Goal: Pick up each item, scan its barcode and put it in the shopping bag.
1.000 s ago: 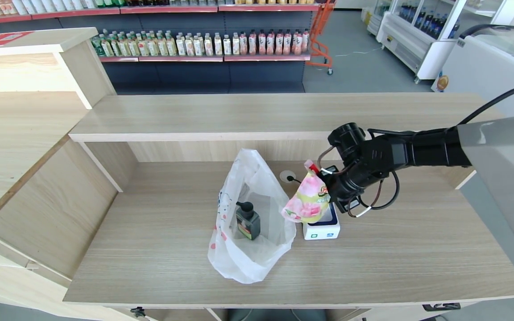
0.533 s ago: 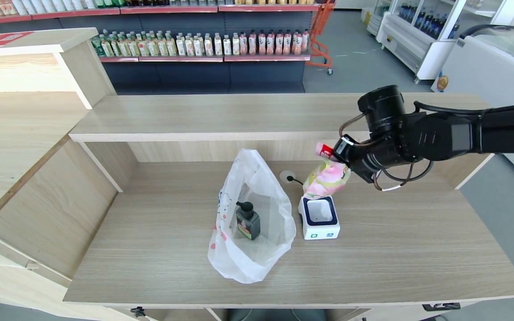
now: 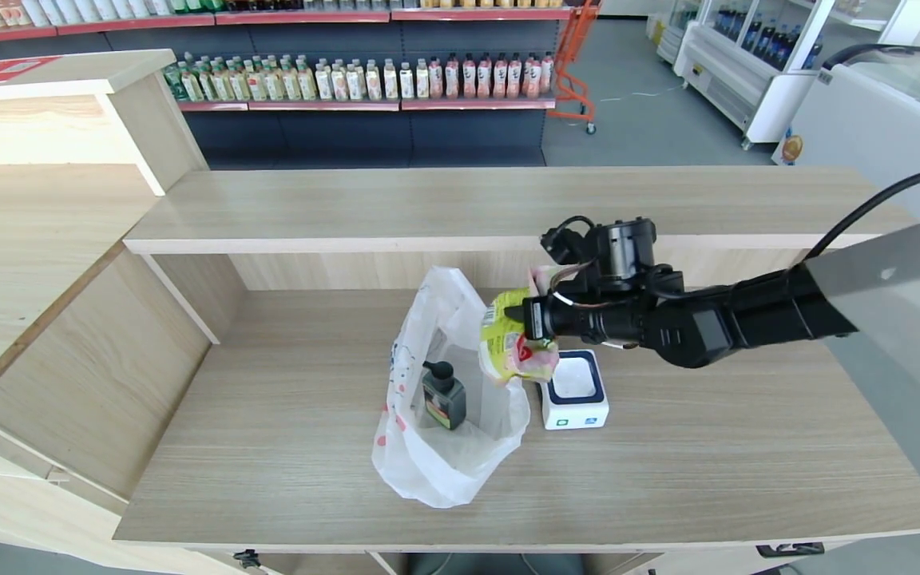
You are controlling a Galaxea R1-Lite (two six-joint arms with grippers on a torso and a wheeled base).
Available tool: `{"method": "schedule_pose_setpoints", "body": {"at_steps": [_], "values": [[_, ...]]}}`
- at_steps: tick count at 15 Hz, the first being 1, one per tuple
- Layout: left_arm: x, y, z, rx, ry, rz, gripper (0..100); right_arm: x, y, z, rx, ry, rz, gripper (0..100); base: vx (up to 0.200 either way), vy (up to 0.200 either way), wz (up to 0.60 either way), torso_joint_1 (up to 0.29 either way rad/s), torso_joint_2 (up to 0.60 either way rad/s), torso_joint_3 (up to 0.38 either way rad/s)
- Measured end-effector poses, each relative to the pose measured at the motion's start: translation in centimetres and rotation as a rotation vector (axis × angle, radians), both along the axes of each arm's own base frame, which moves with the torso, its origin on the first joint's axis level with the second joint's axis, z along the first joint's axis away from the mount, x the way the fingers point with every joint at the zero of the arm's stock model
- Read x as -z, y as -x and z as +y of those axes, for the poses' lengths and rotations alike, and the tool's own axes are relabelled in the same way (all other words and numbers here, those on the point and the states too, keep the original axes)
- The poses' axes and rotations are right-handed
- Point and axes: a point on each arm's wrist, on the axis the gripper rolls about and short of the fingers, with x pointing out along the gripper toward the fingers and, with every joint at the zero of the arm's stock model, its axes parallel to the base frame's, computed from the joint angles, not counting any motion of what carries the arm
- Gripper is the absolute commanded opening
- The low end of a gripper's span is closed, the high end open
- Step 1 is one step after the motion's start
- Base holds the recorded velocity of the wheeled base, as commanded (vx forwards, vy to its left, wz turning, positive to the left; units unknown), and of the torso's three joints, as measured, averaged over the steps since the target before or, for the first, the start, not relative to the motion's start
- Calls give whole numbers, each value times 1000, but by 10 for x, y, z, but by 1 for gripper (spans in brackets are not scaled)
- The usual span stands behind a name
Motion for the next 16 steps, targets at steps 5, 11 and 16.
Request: {"method": "schedule_pose_setpoints", "body": {"at_steps": [5,11,16], "values": [[0,0,0,0,0,0,100,41,-23,16,-89,72,-41,0,0,0,0,0,0,0],[0,0,0,0,0,0,100,57,-41,26,-189,49,-79,100,0,0,0,0,0,0],[0,0,0,0,0,0,100,63,-46,28,-195,30,-67,100,0,0,0,0,0,0]]}}
